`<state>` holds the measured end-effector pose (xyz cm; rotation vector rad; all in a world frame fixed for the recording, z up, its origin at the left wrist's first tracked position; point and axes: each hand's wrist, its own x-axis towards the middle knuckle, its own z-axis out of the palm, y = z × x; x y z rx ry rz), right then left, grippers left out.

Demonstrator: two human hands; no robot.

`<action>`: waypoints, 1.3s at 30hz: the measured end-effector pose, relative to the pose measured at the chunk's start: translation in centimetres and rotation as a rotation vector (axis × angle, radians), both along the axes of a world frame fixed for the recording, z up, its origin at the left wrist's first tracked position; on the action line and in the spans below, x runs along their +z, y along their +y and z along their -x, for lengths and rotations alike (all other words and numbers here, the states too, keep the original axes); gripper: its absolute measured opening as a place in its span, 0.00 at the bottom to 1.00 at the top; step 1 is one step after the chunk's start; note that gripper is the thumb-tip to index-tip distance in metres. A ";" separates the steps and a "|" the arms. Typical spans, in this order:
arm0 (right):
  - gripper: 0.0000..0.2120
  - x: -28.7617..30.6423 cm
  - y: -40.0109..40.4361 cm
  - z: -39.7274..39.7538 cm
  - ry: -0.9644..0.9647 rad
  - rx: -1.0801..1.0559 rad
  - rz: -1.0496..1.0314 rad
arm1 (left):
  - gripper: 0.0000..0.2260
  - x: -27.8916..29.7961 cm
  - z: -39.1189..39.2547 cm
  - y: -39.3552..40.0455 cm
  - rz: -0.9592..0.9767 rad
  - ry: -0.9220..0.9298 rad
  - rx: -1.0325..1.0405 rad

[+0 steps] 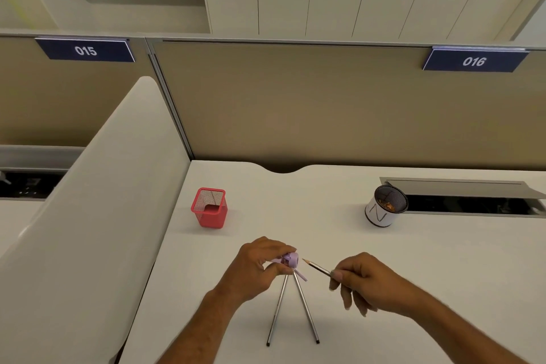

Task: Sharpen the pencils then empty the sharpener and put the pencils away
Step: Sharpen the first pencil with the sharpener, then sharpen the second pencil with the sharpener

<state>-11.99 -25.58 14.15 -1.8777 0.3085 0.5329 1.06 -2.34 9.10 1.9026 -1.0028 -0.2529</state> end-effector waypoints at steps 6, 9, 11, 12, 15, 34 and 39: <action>0.08 -1.3 0.7 0.9 0.031 -0.234 -0.142 | 0.07 -0.3 0.1 0.0 0.015 0.046 0.057; 0.02 -2.5 1.2 1.3 0.022 -0.347 -0.135 | 0.09 -0.7 0.2 0.1 0.038 0.078 0.125; 0.05 -3.3 1.5 1.5 0.007 -0.431 -0.098 | 0.09 -1.0 0.3 0.2 0.039 0.097 0.148; 0.07 -3.9 1.7 1.6 -0.009 -0.485 -0.072 | 0.10 -1.2 0.3 0.2 0.039 0.101 0.156; 0.08 -5.5 2.4 1.4 -0.055 -0.618 0.088 | 0.11 -1.6 0.4 0.3 0.040 0.103 0.181; 0.06 -13.6 3.5 0.9 0.240 -0.470 0.660 | 0.11 -3.1 1.0 0.3 -0.039 0.154 0.189; 0.07 -14.1 3.2 1.2 0.254 -0.453 0.687 | 0.10 -3.2 0.9 0.5 -0.041 0.156 0.177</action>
